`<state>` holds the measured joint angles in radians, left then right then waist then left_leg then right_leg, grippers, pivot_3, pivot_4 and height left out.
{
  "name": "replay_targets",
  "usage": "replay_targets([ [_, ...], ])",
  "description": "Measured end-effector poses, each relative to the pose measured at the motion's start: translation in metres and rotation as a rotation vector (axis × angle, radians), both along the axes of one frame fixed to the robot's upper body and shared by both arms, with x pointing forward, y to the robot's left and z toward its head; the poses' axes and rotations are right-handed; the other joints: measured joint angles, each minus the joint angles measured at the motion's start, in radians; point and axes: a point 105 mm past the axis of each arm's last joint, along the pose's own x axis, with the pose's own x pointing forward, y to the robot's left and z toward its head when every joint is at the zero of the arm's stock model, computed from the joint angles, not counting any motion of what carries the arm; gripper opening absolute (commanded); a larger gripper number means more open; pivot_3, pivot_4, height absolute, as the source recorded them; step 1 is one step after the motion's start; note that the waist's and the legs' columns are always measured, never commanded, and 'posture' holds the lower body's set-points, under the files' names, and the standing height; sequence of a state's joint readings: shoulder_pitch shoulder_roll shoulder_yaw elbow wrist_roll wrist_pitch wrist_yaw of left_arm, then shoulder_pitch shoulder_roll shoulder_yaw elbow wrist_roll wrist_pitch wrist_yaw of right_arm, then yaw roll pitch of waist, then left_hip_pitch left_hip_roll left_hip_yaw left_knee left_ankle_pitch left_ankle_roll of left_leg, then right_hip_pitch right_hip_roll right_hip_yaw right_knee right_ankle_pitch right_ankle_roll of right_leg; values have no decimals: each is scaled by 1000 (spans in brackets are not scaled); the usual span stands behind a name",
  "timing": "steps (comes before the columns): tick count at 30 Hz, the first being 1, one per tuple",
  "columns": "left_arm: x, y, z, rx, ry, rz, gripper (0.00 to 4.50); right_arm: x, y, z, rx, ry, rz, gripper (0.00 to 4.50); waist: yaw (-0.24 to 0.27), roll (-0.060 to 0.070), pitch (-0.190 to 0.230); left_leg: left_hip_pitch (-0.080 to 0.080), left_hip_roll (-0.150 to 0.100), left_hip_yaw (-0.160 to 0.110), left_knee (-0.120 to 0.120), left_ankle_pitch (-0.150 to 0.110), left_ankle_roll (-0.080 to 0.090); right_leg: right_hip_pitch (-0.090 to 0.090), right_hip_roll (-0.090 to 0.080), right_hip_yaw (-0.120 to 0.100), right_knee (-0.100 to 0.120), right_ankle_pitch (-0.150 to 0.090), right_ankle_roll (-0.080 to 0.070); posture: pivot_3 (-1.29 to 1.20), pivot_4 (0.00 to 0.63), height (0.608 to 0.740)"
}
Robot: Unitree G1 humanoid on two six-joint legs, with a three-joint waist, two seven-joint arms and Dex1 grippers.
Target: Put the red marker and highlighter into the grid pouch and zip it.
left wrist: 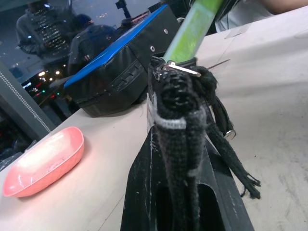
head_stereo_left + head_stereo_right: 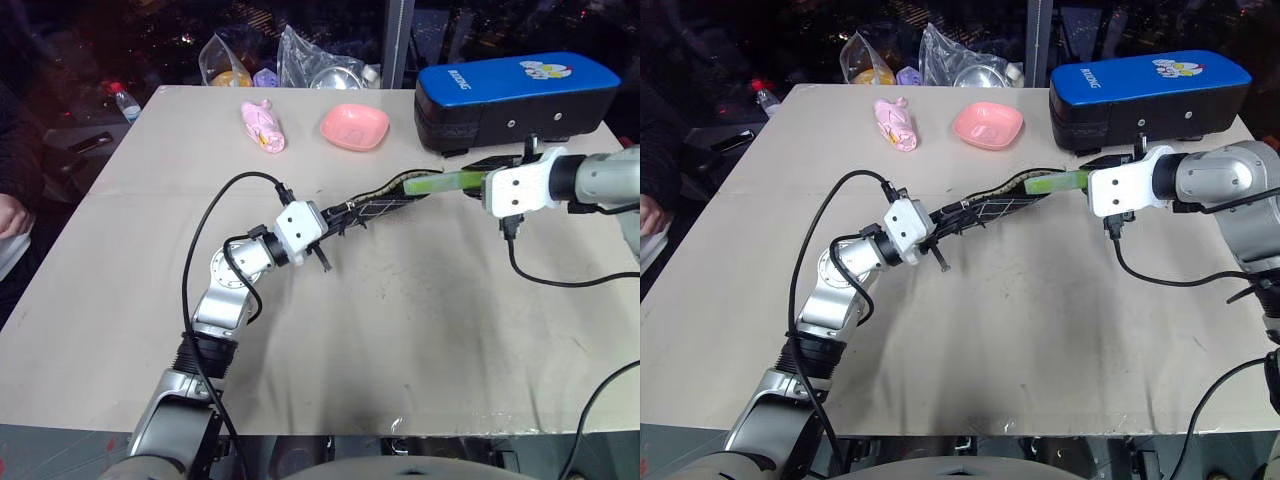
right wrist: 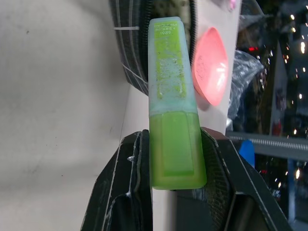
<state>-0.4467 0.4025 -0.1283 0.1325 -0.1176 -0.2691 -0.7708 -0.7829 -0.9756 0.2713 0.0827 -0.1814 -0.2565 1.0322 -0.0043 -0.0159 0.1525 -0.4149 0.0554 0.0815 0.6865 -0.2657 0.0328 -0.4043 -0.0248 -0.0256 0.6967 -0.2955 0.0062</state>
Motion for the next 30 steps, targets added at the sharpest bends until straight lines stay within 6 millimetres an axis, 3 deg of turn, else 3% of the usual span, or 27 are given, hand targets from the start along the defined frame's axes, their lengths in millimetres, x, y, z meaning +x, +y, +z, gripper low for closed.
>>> replay_targets([
  [3, -1, 0, -1, 10, 0, -5, 0, 2, 5, -5, -19, 1, 36, 794, 0, 0, 0, 0, 0, 0, 0, 0, 0, 0, 0, 0, 0, 0, 0, 0, 150, 716],
  [11, -10, -17, -8, 75, -12, -86, 0, -4, 53, -19, 2, 43, 201, 794, -3, 0, 0, 0, 0, 0, 0, 0, 0, 0, 0, 0, 1, 0, 0, 0, 150, 716],
  [18, -15, -27, -5, 55, -25, -114, 0, -5, 67, -25, 62, 81, 224, 794, 6, 0, 0, 0, 0, 0, 1, 0, 0, 0, -1, 0, 1, 0, 0, 0, 150, 716],
  [19, -15, -27, -5, 53, -24, -114, 0, -4, 66, -26, 60, 84, 222, 1797, 7, 0, 0, 0, 0, 0, 1, 0, 0, 0, -1, 0, 1, 0, 0, 0, 150, 716],
  [21, -14, -29, -5, 41, -19, -107, 0, -1, 62, -25, 83, 88, 199, 2351, 10, 0, 0, 0, 0, 0, 1, 0, 0, 0, -1, 0, 1, 0, 0, 0, 150, 716],
  [24, -11, -29, -4, 18, -7, -83, 0, 4, 50, -15, 220, 133, 92, 3848, 16, 0, 0, 0, 0, 0, 1, 0, 0, 0, -1, 0, 1, 0, 0, 0, 150, 716],
  [25, -10, -29, -4, 8, -3, -76, 0, 3, 47, -10, 277, 155, 63, 4094, 17, 0, 0, 0, 0, 0, 1, 0, 0, 0, -1, 0, 1, 0, 0, 0, 150, 716],
  [30, -8, -31, -3, -21, 10, -62, 0, -15, 38, 10, 488, 293, -20, 4094, 19, 0, 0, -1, 0, -1, 1, 0, 0, 0, -1, -1, 1, 0, 0, 0, 150, 716],
])
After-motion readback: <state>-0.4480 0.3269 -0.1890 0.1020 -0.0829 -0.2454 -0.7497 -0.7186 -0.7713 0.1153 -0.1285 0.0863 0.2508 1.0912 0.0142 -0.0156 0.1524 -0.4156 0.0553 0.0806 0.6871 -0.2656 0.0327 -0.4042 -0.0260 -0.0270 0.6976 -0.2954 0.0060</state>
